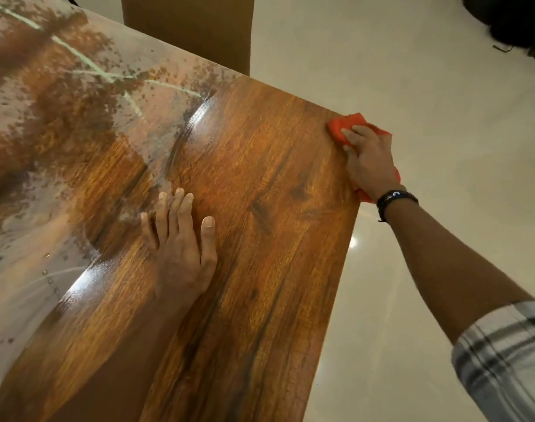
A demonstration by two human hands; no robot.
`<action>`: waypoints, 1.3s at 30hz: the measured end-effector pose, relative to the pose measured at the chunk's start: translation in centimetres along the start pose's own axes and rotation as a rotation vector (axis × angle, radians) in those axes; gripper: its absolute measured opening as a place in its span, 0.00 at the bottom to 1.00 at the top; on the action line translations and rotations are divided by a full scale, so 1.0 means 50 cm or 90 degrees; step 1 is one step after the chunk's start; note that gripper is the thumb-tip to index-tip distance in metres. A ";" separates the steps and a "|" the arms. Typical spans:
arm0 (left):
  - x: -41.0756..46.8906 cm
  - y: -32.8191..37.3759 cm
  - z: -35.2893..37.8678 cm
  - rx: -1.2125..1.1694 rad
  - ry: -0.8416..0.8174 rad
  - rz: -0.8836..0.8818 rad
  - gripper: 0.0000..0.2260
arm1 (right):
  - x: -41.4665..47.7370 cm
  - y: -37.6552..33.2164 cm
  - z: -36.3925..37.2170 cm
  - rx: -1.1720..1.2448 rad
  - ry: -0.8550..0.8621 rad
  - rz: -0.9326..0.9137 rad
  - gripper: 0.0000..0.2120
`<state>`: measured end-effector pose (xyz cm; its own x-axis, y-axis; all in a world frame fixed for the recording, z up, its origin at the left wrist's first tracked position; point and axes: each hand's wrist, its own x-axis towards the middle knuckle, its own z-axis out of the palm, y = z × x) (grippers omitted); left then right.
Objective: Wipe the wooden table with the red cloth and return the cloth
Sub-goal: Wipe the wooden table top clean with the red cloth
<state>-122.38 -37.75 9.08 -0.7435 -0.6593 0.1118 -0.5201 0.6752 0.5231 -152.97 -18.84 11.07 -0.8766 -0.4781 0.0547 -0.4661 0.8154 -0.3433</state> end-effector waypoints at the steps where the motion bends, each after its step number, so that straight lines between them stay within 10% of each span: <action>1: -0.002 0.000 -0.003 -0.005 0.001 0.004 0.28 | -0.013 -0.017 0.004 -0.014 0.000 -0.015 0.18; 12: -0.104 -0.009 -0.094 -0.017 -0.096 0.110 0.26 | -0.555 -0.211 0.041 -0.063 -0.151 -0.436 0.22; 20: -0.348 -0.166 -0.209 0.005 -0.192 0.137 0.25 | -0.416 -0.187 0.036 -0.029 -0.030 -0.089 0.18; 31: -0.431 -0.237 -0.221 0.014 -0.053 0.131 0.26 | -0.864 -0.352 0.099 -0.059 -0.177 -0.480 0.27; 39: -0.434 -0.234 -0.222 0.003 -0.051 0.134 0.26 | -0.679 -0.293 0.060 -0.027 -0.010 -0.080 0.19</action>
<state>-95.49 -35.00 9.90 -0.8668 -0.4753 0.1507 -0.3515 0.7969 0.4914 -116.04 -15.52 11.45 -0.8091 -0.5823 0.0797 -0.5772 0.7618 -0.2940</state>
